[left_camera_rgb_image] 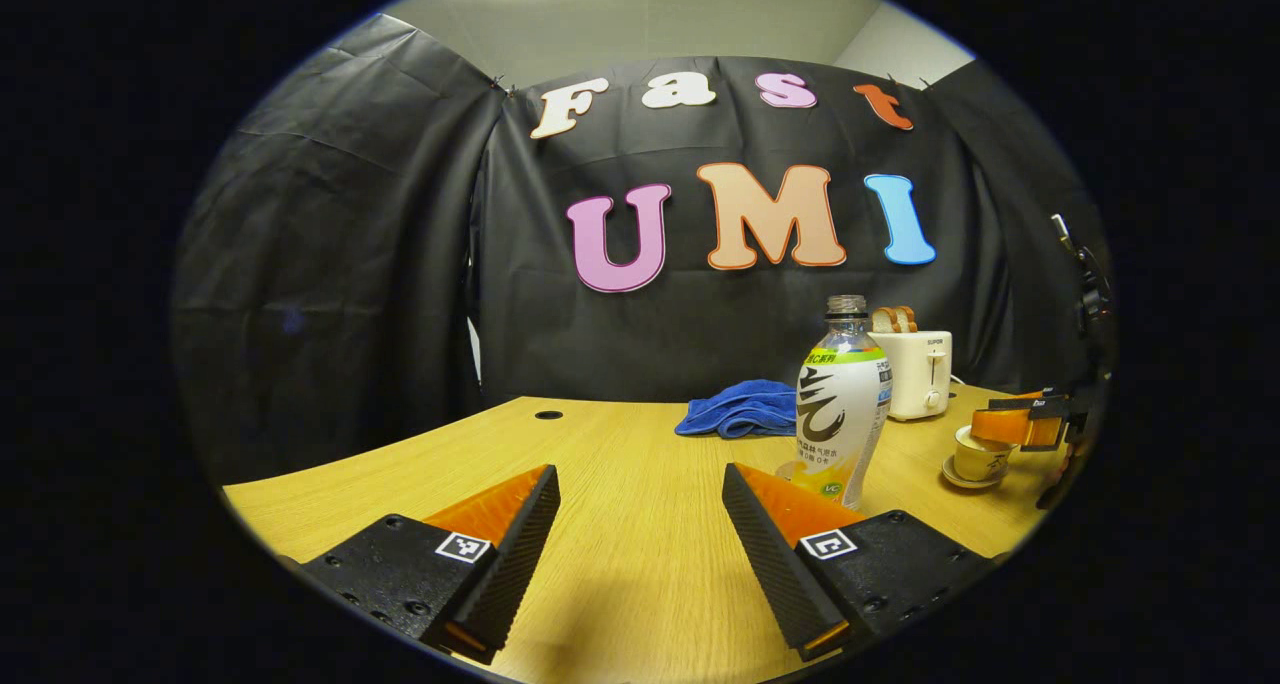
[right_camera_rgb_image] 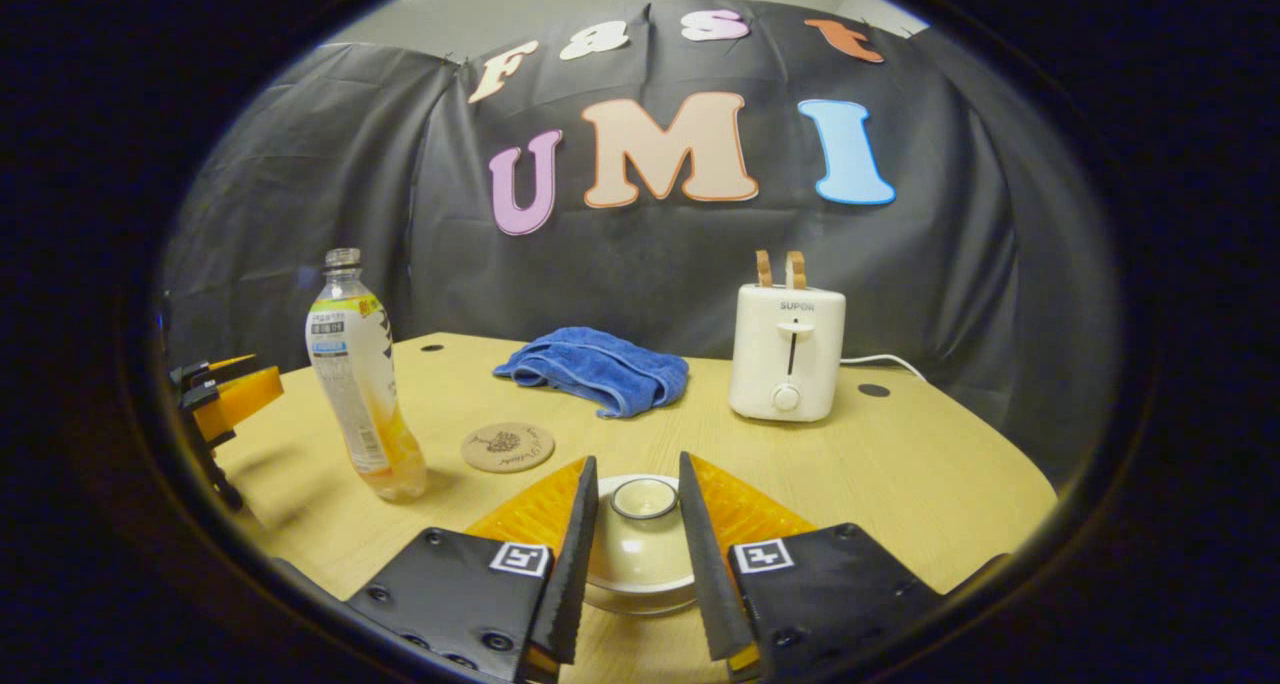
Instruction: Open the teacup lid with one hand, grasp the water bottle and pour water into the teacup with the other hand; after pouring, place the water bottle on the coaster and then close the teacup lid.
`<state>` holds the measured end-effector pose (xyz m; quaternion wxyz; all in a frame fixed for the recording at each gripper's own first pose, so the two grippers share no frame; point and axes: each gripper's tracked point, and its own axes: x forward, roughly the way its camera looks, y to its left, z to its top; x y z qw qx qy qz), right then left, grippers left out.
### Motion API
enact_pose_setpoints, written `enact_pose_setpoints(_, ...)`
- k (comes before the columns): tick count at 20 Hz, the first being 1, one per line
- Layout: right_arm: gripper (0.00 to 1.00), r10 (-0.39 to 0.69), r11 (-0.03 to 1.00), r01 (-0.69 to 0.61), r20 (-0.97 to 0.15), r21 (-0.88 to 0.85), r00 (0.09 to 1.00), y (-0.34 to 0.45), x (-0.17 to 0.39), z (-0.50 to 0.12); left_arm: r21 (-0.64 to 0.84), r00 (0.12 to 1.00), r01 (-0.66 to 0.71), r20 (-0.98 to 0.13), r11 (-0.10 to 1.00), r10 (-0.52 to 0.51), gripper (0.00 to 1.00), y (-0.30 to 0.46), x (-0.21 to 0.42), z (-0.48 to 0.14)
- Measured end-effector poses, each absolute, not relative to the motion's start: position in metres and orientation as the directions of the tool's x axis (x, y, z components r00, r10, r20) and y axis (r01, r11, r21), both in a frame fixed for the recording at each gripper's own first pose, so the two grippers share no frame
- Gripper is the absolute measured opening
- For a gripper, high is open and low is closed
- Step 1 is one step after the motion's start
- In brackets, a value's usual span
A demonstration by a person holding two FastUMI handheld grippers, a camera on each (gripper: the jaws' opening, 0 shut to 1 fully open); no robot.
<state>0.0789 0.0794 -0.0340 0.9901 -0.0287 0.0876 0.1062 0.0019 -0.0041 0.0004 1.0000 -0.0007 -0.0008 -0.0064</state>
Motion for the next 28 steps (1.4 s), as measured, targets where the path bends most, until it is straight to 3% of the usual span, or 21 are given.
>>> enact_pose_setpoints(3,0.34,0.195,0.979,-0.202,-0.170,-0.026,0.966,0.075,0.075,-0.031,-0.002,1.000,0.012,0.001,1.000,-0.012,0.96,-0.004,0.003,0.001)
enact_pose_setpoints(10,0.34,0.196,0.981,-0.196,-0.060,0.007,0.979,0.068,0.066,-0.012,-0.002,1.000,0.025,0.002,1.000,-0.025,0.96,-0.007,0.002,0.001)
enact_pose_setpoints(19,0.35,0.166,0.986,-0.166,-0.006,0.004,0.986,0.053,0.044,-0.004,-0.006,0.945,0.327,0.011,0.945,-0.327,0.94,-0.067,-0.001,0.002)
enact_pose_setpoints(28,0.36,0.130,0.992,-0.130,-0.003,0.004,0.992,0.030,0.035,-0.004,-0.012,0.895,0.445,-0.040,0.895,-0.445,0.90,-0.121,0.024,-0.007)
